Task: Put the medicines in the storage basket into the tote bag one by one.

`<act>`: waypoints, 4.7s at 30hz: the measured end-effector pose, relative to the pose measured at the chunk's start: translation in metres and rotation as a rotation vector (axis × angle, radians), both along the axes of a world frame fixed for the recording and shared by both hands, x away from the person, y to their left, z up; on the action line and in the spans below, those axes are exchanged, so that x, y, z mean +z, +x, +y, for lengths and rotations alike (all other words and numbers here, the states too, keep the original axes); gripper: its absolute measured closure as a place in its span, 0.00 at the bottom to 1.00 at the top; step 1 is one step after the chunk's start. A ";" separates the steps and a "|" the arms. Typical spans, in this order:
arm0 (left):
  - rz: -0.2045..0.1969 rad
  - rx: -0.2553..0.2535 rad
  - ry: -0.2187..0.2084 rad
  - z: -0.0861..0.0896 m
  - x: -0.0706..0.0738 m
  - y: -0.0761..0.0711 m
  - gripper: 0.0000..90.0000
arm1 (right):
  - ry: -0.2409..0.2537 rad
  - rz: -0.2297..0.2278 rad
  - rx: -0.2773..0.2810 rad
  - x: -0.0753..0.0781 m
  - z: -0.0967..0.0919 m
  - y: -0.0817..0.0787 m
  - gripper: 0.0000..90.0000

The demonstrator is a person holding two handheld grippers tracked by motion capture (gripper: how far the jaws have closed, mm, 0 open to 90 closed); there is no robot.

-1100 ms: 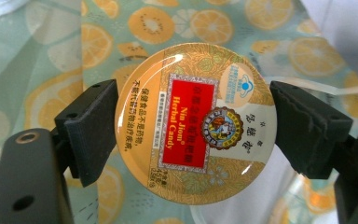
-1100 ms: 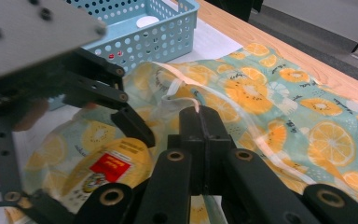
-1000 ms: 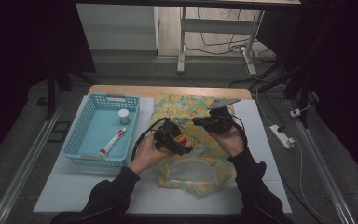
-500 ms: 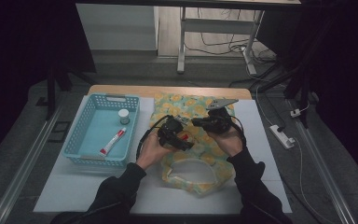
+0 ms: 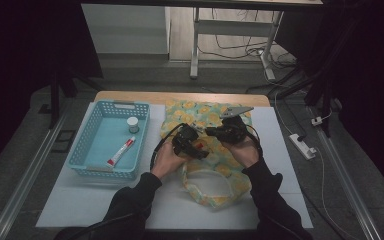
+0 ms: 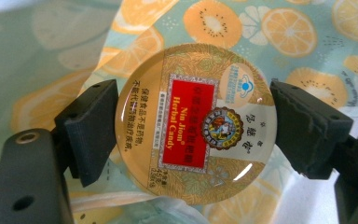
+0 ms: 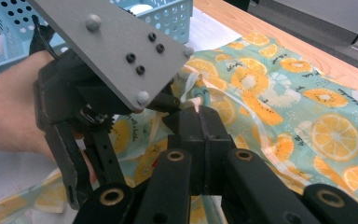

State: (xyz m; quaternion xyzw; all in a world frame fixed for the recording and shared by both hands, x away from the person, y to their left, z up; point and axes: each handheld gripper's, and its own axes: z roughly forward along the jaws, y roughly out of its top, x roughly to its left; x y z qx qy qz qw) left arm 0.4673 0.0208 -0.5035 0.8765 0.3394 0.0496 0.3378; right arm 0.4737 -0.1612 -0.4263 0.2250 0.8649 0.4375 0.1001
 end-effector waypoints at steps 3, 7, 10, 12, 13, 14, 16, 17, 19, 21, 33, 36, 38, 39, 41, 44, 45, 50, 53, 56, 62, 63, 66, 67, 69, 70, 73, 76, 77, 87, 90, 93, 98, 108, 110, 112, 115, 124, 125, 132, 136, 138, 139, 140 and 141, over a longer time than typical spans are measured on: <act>-0.006 0.001 0.006 -0.002 -0.003 0.001 0.22 | -0.002 0.002 -0.004 -0.002 -0.001 0.001 1.00; -0.012 -0.001 0.016 -0.003 -0.008 0.003 0.22 | -0.005 0.005 -0.010 -0.004 -0.002 0.003 1.00; -0.010 0.005 0.009 -0.004 -0.012 0.005 0.22 | -0.007 0.006 -0.010 -0.005 -0.002 0.003 1.00; -0.008 0.006 0.001 -0.004 -0.014 0.006 0.22 | -0.009 0.007 -0.010 -0.005 -0.002 0.003 1.00; -0.008 0.007 0.000 -0.005 -0.015 0.006 0.22 | -0.008 0.008 -0.010 -0.005 -0.001 0.003 1.00; -0.008 0.008 -0.003 -0.006 -0.016 0.007 0.22 | -0.009 0.007 -0.009 -0.005 -0.001 0.003 1.00; -0.017 0.006 -0.004 -0.007 -0.017 0.007 0.22 | -0.009 0.007 -0.010 -0.005 -0.001 0.003 1.00; -0.020 0.005 -0.005 -0.007 -0.017 0.007 0.21 | -0.009 0.009 -0.011 -0.005 -0.001 0.003 1.00; -0.029 0.019 -0.004 -0.007 -0.016 0.006 0.21 | -0.008 0.006 -0.010 -0.005 -0.002 0.003 1.00; -0.033 0.018 0.003 -0.007 -0.014 0.006 0.19 | -0.004 0.005 -0.011 -0.005 -0.002 0.004 1.00; -0.021 -0.029 -0.042 0.004 0.006 -0.010 0.09 | 0.009 -0.003 -0.008 -0.001 -0.003 0.002 1.00; -0.017 -0.042 -0.050 0.008 0.011 -0.017 0.08 | 0.010 -0.003 -0.006 0.000 -0.003 0.001 1.00; -0.018 -0.042 -0.052 0.012 0.013 -0.022 0.07 | 0.012 -0.002 -0.007 0.000 -0.003 0.001 1.00; -0.014 -0.046 -0.059 0.014 0.014 -0.024 0.07 | 0.011 -0.002 -0.007 0.000 -0.003 0.001 1.00; -0.012 -0.049 -0.076 0.018 0.017 -0.028 0.06 | 0.011 -0.003 -0.007 0.000 -0.003 0.001 1.00; -0.016 -0.056 -0.079 0.022 0.021 -0.035 0.05 | 0.013 -0.004 -0.007 0.000 -0.003 0.001 1.00; -0.017 -0.061 -0.079 0.023 0.022 -0.037 0.05 | 0.013 -0.004 -0.007 0.001 -0.003 0.001 1.00; -0.008 -0.067 -0.101 0.032 0.028 -0.045 0.03 | 0.012 -0.005 -0.005 0.001 -0.003 0.001 1.00; 0.004 -0.075 -0.105 0.036 0.030 -0.048 0.00 | 0.010 -0.004 -0.004 0.000 -0.003 0.001 1.00; 0.008 -0.072 -0.114 0.042 0.031 -0.051 0.00 | 0.009 -0.004 -0.005 0.000 -0.003 0.001 1.00; 0.016 -0.055 -0.159 0.058 0.033 -0.054 0.00 | 0.010 -0.004 -0.005 0.000 -0.003 0.001 1.00; 0.018 -0.057 -0.158 0.060 0.034 -0.054 0.00 | 0.009 -0.004 -0.005 0.000 -0.003 0.001 1.00; 0.019 -0.050 -0.159 0.068 0.036 -0.056 0.00 | 0.006 -0.003 -0.006 0.000 -0.004 0.002 1.00; 0.020 -0.047 -0.161 0.070 0.036 -0.056 0.00 | 0.007 -0.002 -0.006 -0.001 -0.004 0.002 1.00; 0.019 -0.036 -0.169 0.076 0.038 -0.056 0.00 | 0.006 -0.003 -0.008 -0.001 -0.004 0.002 1.00; 0.016 -0.031 -0.174 0.079 0.039 -0.056 0.00 | 0.006 -0.003 -0.008 -0.001 -0.004 0.002 1.00; 0.014 -0.011 -0.171 0.088 0.042 -0.057 0.00 | 0.005 -0.003 -0.009 -0.001 -0.004 0.002 1.00; 0.009 0.002 -0.165 0.098 0.045 -0.057 0.00 | 0.005 -0.004 -0.009 -0.001 -0.004 0.002 1.00; 0.010 0.006 -0.170 0.102 0.046 -0.057 0.00 | 0.006 -0.004 -0.010 -0.001 -0.004 0.002 1.00; 0.005 0.083 -0.172 0.145 0.051 -0.058 0.00 | 0.009 -0.006 -0.012 0.000 -0.005 0.002 1.00; -0.010 0.113 -0.166 0.157 0.052 -0.058 0.00 | 0.008 -0.006 -0.013 0.000 -0.005 0.002 1.00; -0.018 0.139 -0.166 0.168 0.052 -0.058 0.00 | 0.008 -0.006 -0.013 0.000 -0.005 0.002 1.00; -0.032 0.185 -0.143 0.183 0.051 -0.058 0.00 | 0.008 -0.006 -0.013 0.000 -0.005 0.002 1.00; -0.017 0.283 -0.101 0.212 0.042 -0.053 0.00 | 0.008 -0.006 -0.013 0.000 -0.005 0.002 1.00; -0.015 0.305 -0.082 0.218 0.040 -0.052 0.00 | 0.007 -0.006 -0.013 0.000 -0.005 0.002 1.00; -0.025 0.321 -0.069 0.223 0.037 -0.051 0.00 | 0.008 -0.007 -0.012 0.000 -0.005 0.002 1.00; -0.015 0.346 -0.037 0.229 0.031 -0.048 0.00 | 0.006 -0.006 -0.011 0.000 -0.005 0.002 1.00; 0.033 0.353 0.076 0.236 0.013 -0.038 0.00 | 0.004 -0.006 -0.012 0.000 -0.004 0.002 1.00; 0.040 0.351 0.087 0.235 0.012 -0.037 0.00 | 0.005 -0.006 -0.011 0.000 -0.004 0.002 1.00; 0.104 0.328 0.152 0.231 0.002 -0.032 0.00 | 0.006 -0.007 -0.010 0.000 -0.005 0.002 1.00; 0.144 0.325 0.171 0.230 -0.002 -0.030 0.00 | 0.008 -0.008 -0.010 0.000 -0.005 0.001 1.00; 0.165 0.327 0.188 0.229 -0.004 -0.029 0.01 | 0.007 -0.007 -0.010 0.000 -0.005 0.001 1.00; 0.163 0.339 0.206 0.228 -0.005 -0.029 0.02 | 0.007 -0.009 -0.009 0.000 -0.005 0.001 1.00; 0.162 0.350 0.223 0.228 -0.005 -0.028 0.04 | 0.007 -0.009 -0.008 0.000 -0.005 0.001 1.00; 0.169 0.355 0.231 0.228 -0.006 -0.028 0.07 | 0.007 -0.009 -0.008 0.000 -0.005 0.001 1.00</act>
